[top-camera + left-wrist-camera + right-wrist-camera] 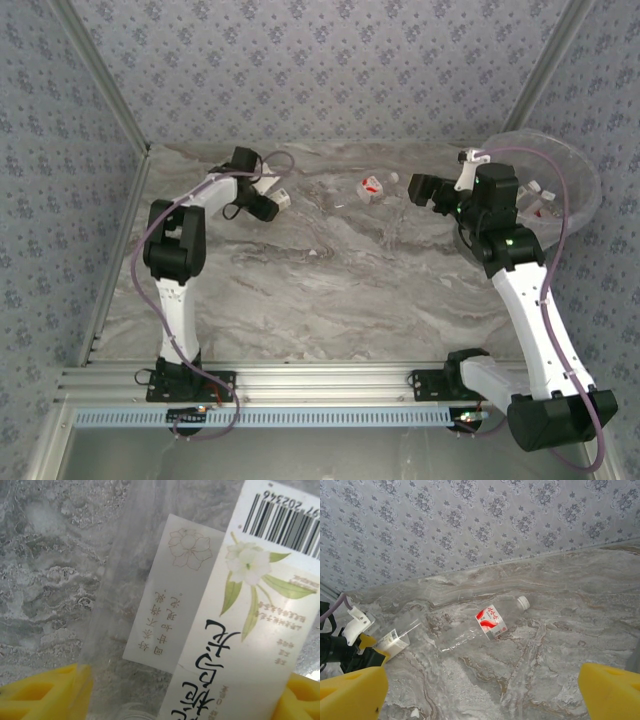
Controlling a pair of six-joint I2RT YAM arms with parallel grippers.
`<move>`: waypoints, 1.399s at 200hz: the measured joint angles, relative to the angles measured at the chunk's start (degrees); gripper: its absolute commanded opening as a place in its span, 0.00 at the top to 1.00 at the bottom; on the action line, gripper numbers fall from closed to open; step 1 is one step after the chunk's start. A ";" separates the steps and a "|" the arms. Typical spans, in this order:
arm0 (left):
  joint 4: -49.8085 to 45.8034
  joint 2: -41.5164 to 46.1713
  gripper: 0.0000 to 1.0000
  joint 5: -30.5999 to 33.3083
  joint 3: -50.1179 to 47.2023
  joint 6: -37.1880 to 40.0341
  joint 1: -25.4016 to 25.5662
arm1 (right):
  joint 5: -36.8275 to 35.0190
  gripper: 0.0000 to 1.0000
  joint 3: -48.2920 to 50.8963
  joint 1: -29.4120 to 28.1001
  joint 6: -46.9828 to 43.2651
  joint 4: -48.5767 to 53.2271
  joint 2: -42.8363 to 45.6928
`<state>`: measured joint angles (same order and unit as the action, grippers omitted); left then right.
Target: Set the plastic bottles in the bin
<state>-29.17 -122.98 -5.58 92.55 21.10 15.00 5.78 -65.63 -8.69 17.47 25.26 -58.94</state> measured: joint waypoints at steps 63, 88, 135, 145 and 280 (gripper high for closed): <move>5.46 7.69 0.42 0.13 -11.96 -3.43 1.90 | 0.68 0.00 0.66 -1.11 2.60 -0.20 -2.78; 6.84 13.03 0.42 0.50 -17.73 -5.57 2.84 | 0.70 0.00 1.22 -1.90 3.56 -0.76 -3.93; 10.86 22.51 0.43 2.32 -25.99 -11.41 7.17 | 1.20 0.00 3.65 -4.31 8.61 -4.50 -7.04; 11.89 24.50 0.43 2.45 -28.00 -13.07 8.37 | 1.68 0.00 4.33 -4.87 10.40 -5.86 -8.09; 25.88 37.09 0.42 5.22 -37.55 -28.22 27.91 | 13.68 0.01 12.00 -14.71 25.68 -34.73 -22.10</move>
<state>-3.29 -85.89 -0.36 55.00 -7.11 42.92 19.46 -53.63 -23.40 43.16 -9.47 -81.03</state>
